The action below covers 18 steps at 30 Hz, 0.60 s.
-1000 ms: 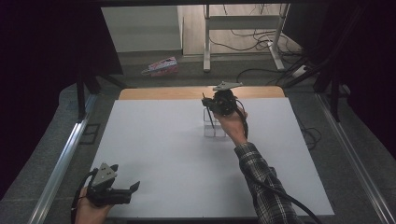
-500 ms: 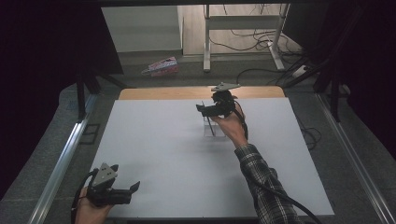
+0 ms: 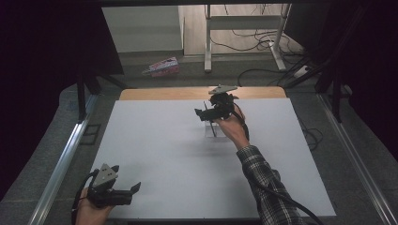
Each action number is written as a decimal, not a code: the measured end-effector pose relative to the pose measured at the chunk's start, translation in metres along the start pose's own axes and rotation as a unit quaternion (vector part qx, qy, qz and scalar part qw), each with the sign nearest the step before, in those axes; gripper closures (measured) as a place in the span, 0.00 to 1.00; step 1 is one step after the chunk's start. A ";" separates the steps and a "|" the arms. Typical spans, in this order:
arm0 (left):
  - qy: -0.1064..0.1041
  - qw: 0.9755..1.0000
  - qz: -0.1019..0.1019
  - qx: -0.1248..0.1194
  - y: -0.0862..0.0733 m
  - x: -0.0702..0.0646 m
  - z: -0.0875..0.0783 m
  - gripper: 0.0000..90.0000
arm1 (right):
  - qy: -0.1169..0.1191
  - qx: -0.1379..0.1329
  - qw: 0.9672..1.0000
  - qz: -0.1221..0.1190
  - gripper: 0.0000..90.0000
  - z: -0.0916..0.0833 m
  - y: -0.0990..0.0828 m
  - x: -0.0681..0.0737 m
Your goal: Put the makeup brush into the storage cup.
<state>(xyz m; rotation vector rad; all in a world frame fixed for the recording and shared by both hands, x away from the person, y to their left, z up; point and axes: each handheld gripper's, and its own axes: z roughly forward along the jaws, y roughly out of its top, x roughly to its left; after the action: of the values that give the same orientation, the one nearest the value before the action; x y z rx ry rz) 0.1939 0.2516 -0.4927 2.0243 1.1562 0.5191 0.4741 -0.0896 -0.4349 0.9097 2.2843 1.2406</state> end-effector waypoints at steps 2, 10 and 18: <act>0.000 1.000 -0.001 -0.001 0.000 0.000 0.000 0.03 | 0.003 0.000 1.000 0.002 0.00 -0.001 0.000 0.000; -0.003 1.000 -0.005 -0.004 0.000 0.001 0.000 0.03 | 0.009 0.004 1.000 -0.001 0.00 -0.001 -0.002 0.000; -0.009 1.000 -0.010 -0.008 0.000 0.001 0.001 0.02 | 0.016 0.006 1.000 0.000 0.00 -0.004 -0.003 0.002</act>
<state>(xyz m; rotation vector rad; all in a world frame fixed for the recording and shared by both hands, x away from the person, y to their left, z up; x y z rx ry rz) 0.1950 0.2526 -0.4933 1.9978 1.1580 0.4968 0.4690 -0.0920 -0.4356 0.9010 2.3182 1.2517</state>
